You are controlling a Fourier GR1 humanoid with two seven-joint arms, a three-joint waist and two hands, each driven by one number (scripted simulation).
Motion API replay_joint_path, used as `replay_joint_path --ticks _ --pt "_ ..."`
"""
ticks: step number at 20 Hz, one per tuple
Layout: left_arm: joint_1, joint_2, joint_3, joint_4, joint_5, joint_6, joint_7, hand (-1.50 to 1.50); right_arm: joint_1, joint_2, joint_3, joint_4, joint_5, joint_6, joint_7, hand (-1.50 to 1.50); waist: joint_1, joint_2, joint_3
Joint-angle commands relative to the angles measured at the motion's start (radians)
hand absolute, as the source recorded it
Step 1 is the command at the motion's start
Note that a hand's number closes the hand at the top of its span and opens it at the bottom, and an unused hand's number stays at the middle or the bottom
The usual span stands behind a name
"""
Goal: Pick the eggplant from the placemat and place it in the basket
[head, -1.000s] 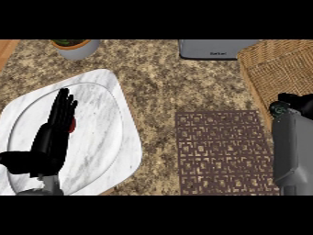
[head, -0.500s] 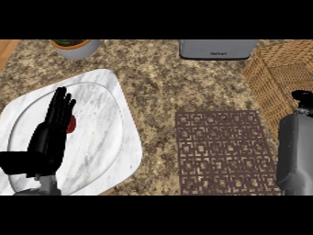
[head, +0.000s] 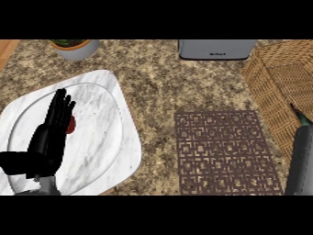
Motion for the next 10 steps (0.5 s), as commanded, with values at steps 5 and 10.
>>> replay_joint_path --ticks 5,10 --pt "0.036 -0.020 -0.027 -0.013 -0.014 0.004 -0.012 0.00 0.194 0.000 0.264 -0.349 -0.008 0.127 0.262 -1.50 0.001 -0.002 0.000" --pt "0.020 0.002 0.000 -0.002 -0.003 -0.010 -0.021 0.00 0.342 0.000 0.424 -0.624 -0.090 0.190 0.242 -1.50 -0.010 -0.003 0.000"
